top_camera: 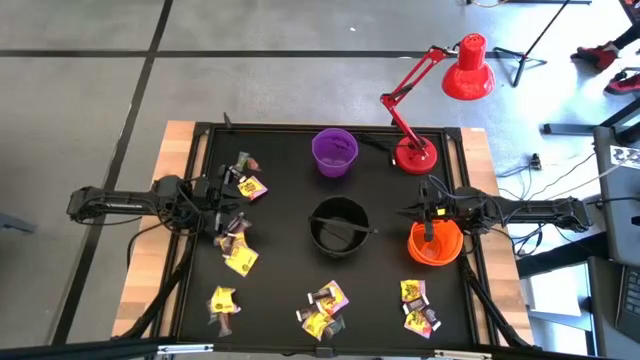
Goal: Sort candy
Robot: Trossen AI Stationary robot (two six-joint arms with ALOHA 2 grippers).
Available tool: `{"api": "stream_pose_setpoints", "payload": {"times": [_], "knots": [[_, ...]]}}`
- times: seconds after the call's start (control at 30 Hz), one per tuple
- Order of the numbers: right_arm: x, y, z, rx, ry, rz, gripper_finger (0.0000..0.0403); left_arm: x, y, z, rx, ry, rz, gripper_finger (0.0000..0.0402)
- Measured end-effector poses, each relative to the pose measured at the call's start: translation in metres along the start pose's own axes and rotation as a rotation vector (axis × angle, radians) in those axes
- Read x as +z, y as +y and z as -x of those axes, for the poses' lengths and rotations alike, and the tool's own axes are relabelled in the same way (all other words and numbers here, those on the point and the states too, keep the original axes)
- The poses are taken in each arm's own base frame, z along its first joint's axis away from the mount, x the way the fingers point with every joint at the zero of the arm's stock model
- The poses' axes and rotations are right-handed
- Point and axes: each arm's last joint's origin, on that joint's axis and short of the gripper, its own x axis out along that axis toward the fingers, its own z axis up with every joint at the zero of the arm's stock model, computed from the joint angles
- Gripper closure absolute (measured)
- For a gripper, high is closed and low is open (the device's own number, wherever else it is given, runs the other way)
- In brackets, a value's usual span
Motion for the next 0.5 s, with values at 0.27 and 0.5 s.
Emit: {"api": "stream_pose_setpoints", "payload": {"times": [0.27,0.5], "knots": [[0.0001,0.0000,0.0000,0.000,-0.001,0.000,0.0397,0.0000,0.0000,0.0000,0.000,0.000,0.000,0.0401],[0.0084,0.0021,0.0004,0.015,-0.088,0.002,0.0397,0.0000,0.0000,0.0000,0.000,0.000,0.000,0.0401]]}}
